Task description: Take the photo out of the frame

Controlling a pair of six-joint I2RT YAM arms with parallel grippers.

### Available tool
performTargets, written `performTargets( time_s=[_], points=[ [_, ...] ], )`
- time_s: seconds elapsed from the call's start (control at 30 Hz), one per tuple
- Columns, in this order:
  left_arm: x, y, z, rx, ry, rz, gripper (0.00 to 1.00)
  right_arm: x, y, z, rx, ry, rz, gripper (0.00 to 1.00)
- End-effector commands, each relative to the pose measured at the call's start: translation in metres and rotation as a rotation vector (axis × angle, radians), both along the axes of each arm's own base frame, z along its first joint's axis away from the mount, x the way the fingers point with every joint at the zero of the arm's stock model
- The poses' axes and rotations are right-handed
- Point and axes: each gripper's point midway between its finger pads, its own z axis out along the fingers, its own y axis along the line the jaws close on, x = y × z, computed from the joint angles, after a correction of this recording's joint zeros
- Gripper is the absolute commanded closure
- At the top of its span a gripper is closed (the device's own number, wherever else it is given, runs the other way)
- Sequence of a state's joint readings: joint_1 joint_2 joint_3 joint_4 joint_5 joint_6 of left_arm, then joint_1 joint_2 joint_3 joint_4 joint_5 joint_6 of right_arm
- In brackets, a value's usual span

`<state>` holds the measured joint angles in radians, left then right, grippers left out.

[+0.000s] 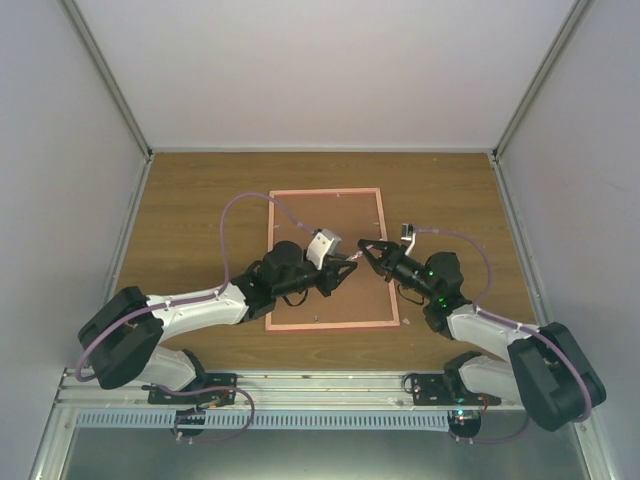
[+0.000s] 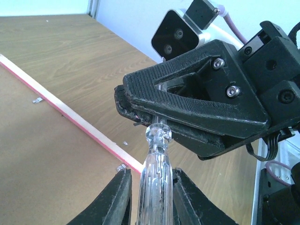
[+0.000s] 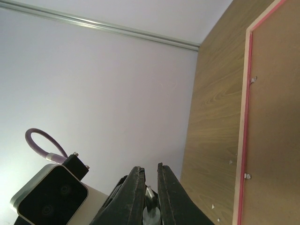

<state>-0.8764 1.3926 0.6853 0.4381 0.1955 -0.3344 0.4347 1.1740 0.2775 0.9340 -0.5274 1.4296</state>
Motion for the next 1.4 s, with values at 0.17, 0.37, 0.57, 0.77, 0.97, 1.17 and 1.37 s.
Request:
performTargets(
  time_s=[0.17, 0.37, 0.57, 0.77, 0.97, 1.17, 1.37],
  points=[
    [0.000, 0.002, 0.028, -0.106, -0.079, 0.020, 0.75, -0.003, 0.001, 0.003, 0.047, 0.003, 0.011, 0.99],
    [-0.002, 0.004, 0.032, -0.125, -0.087, 0.022, 0.68, -0.005, 0.001, -0.001, 0.062, 0.020, 0.020, 0.99],
    [-0.002, 0.002, 0.030, -0.121, -0.083, 0.013, 0.68, -0.006, 0.001, -0.003, 0.075, 0.026, 0.026, 0.99],
    [-0.002, 0.001, 0.024, -0.111, -0.071, 0.006, 0.68, -0.008, 0.000, -0.002, 0.088, 0.025, 0.025, 0.99],
    [-0.002, 0.000, 0.022, -0.107, -0.064, 0.005, 0.70, -0.009, 0.000, -0.001, 0.094, 0.023, 0.027, 1.00],
    [-0.004, -0.003, 0.022, -0.108, -0.067, -0.017, 0.73, -0.010, -0.001, -0.001, 0.099, 0.025, 0.027, 0.99],
    [-0.005, -0.007, 0.017, -0.099, -0.054, -0.031, 0.74, -0.010, 0.000, 0.000, 0.105, 0.025, 0.030, 0.99]
  ],
)
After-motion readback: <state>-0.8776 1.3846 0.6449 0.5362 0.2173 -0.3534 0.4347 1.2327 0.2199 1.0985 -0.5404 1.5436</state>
